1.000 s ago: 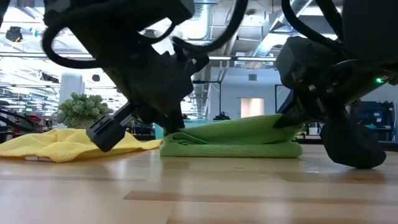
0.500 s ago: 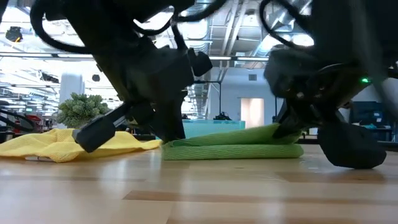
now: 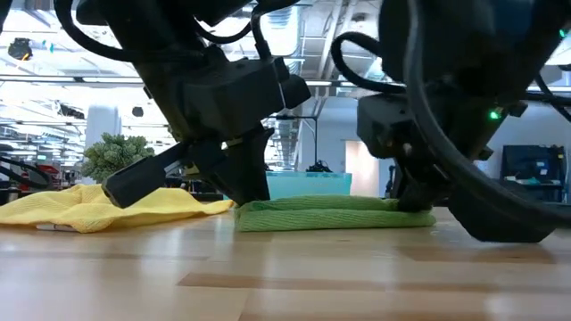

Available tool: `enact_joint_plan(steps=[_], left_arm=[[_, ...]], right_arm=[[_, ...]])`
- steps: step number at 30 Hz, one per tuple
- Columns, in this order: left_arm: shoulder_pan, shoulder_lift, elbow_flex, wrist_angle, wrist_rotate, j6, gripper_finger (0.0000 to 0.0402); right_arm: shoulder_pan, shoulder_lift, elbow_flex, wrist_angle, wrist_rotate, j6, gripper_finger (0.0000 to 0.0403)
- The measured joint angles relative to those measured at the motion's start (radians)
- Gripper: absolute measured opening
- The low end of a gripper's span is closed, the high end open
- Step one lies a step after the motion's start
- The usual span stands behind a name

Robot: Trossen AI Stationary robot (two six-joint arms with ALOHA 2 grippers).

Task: Roll microfiber towels into tight, uniform cylinder then place into a basket
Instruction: Roll the green microfiber cloth

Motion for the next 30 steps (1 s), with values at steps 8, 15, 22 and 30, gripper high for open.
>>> enact_joint_plan(steps=[8, 15, 22, 30], left_arm=[[-0.001, 0.002, -0.001, -0.005, 0.013, -0.020, 0.0006], [-0.001, 0.002, -0.001, -0.006, 0.013, -0.026, 0.0006], [-0.001, 0.002, -0.001, -0.007, 0.013, -0.027, 0.0006], [-0.001, 0.002, -0.001, -0.008, 0.013, -0.027, 0.0006]], right_arm=[[-0.019, -0.004, 0.037, -0.012, -0.095, -0.014, 0.0037], [-0.020, -0.003, 0.064, -0.057, -0.127, 0.003, 0.0089], [0.009, 0.000, 0.091, -0.122, -0.134, 0.031, 0.0141], [0.050, -0.007, 0.101, -0.181, -0.128, 0.143, 0.0147]])
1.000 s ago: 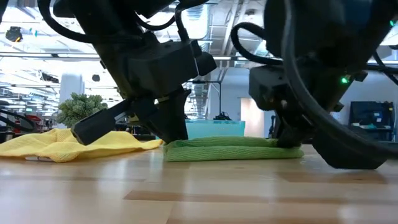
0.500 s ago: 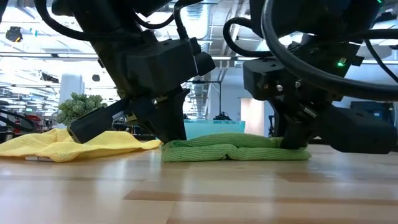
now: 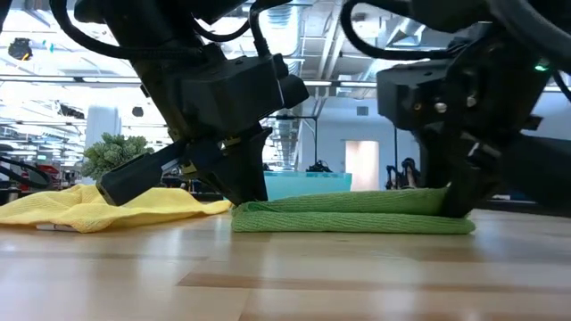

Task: Roll microfiber towels into tight, uniform cylinder then place into a basket
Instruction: Roll the green microfiber cloth

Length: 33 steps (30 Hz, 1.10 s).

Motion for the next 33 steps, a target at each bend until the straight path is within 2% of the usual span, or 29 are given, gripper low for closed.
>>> enact_joint_plan(steps=[7, 12, 17, 21, 24, 30, 33], left_arm=[[0.000, 0.000, 0.000, -0.001, 0.000, 0.000, 0.0006], [0.000, 0.000, -0.001, -0.001, 0.000, 0.001, 0.0006], [0.000, 0.000, -0.001, 0.000, 0.000, 0.005, 0.0006], [0.000, 0.000, -0.001, 0.001, -0.017, 0.006, 0.0006], [-0.001, 0.000, -0.001, 0.001, -0.021, 0.006, 0.0006], [-0.001, 0.000, -0.001, 0.001, -0.023, -0.001, 0.0006], [-0.001, 0.000, -0.001, 0.001, -0.023, -0.004, 0.0006]], right_arm=[[0.038, -0.016, -0.002, -0.113, 0.017, 0.148, 0.0132], [0.087, -0.075, -0.002, -0.185, 0.038, 0.307, 0.0124], [0.126, -0.188, -0.009, -0.185, 0.204, 0.453, 0.0112], [0.081, -0.260, -0.034, -0.124, 0.301, 0.518, 0.0095], [0.020, -0.291, -0.075, 0.007, 0.276, 0.448, 0.0075], [-0.092, -0.299, -0.137, 0.268, 0.096, 0.238, 0.0023], [-0.125, -0.299, -0.142, 0.345, 0.019, 0.175, 0.0007]])
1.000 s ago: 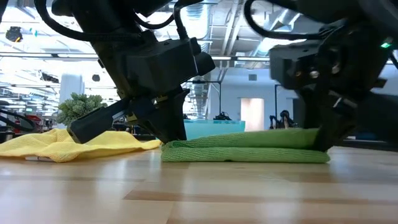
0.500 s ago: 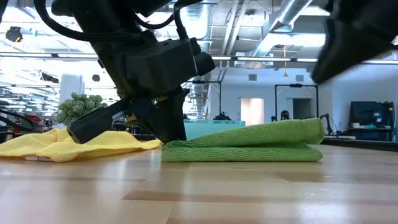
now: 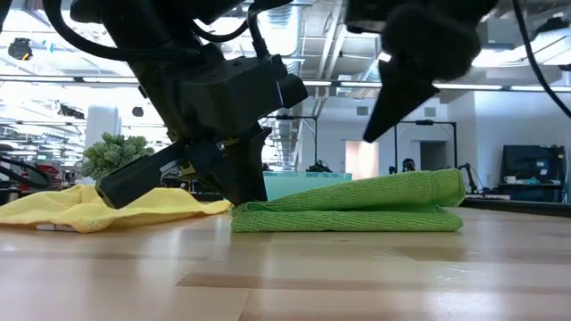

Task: Roll microfiber towels into tight, uniform cylinder then place into a basket
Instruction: Roll the green microfiber cloth

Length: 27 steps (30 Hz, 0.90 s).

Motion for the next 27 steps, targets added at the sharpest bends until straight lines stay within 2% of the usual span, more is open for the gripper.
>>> enact_joint_plan(steps=[5, 10, 27], left_arm=[[0.000, 0.000, 0.000, 0.000, -0.003, 0.001, 0.0006], [0.000, 0.000, 0.000, 0.001, -0.005, 0.001, 0.0006], [0.000, 0.002, 0.000, 0.005, -0.044, 0.001, 0.0006]], right_arm=[[-0.030, -0.001, 0.000, 0.037, -0.123, -0.036, 0.0012], [-0.040, -0.001, -0.050, 0.123, -0.189, -0.053, 0.0005], [-0.070, 0.012, -0.195, 0.292, -0.325, -0.050, 0.0003]])
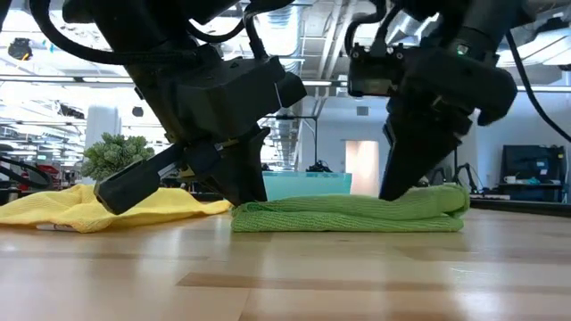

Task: Roll microfiber towels into tight, uniform cylinder then place into a basket
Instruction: Roll the green microfiber cloth

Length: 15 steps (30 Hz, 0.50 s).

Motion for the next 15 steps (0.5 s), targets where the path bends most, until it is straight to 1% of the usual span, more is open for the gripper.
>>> enact_joint_plan(steps=[3, 7, 10, 13, 15], left_arm=[[0.001, 0.001, 0.005, -0.003, -0.001, -0.020, 0.0006], [0.003, 0.004, 0.035, -0.013, 0.018, -0.104, 0.0014], [0.004, 0.006, 0.060, -0.026, 0.030, -0.149, 0.0037], [0.002, 0.006, 0.076, -0.028, 0.034, -0.164, 0.0069], [0.002, 0.006, 0.092, -0.061, 0.034, -0.185, 0.0092]], right_arm=[[-0.004, 0.000, -0.029, 0.009, 0.003, 0.001, 0.0004], [-0.013, -0.003, -0.051, 0.015, 0.003, 0.000, 0.0003], [-0.013, -0.004, -0.052, 0.011, 0.004, -0.002, 0.0003], [-0.013, -0.003, -0.053, 0.008, 0.003, -0.003, 0.0004], [-0.013, -0.003, -0.053, 0.008, 0.003, -0.003, 0.0004]])
